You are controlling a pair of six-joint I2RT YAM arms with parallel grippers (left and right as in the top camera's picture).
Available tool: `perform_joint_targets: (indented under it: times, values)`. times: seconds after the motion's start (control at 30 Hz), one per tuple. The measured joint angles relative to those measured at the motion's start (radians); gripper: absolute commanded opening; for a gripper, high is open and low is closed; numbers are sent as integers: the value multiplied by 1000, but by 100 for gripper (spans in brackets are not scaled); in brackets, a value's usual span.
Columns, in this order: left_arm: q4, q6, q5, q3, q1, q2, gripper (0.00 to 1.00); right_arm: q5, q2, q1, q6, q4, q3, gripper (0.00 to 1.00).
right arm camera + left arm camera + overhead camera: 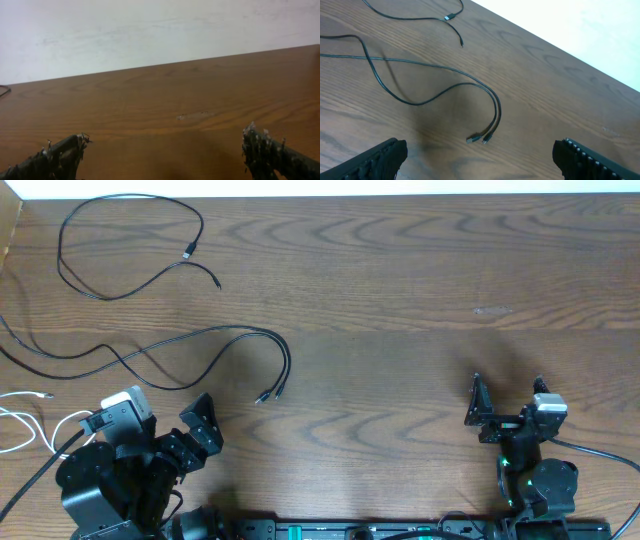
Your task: Untangle cables
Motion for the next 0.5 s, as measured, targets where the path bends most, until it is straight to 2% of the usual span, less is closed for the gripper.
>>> perform_joint_targets:
  times: [0.5]
  values:
    - [0, 0, 0, 0, 0, 0, 99, -19, 0, 0, -57, -2, 0, 99]
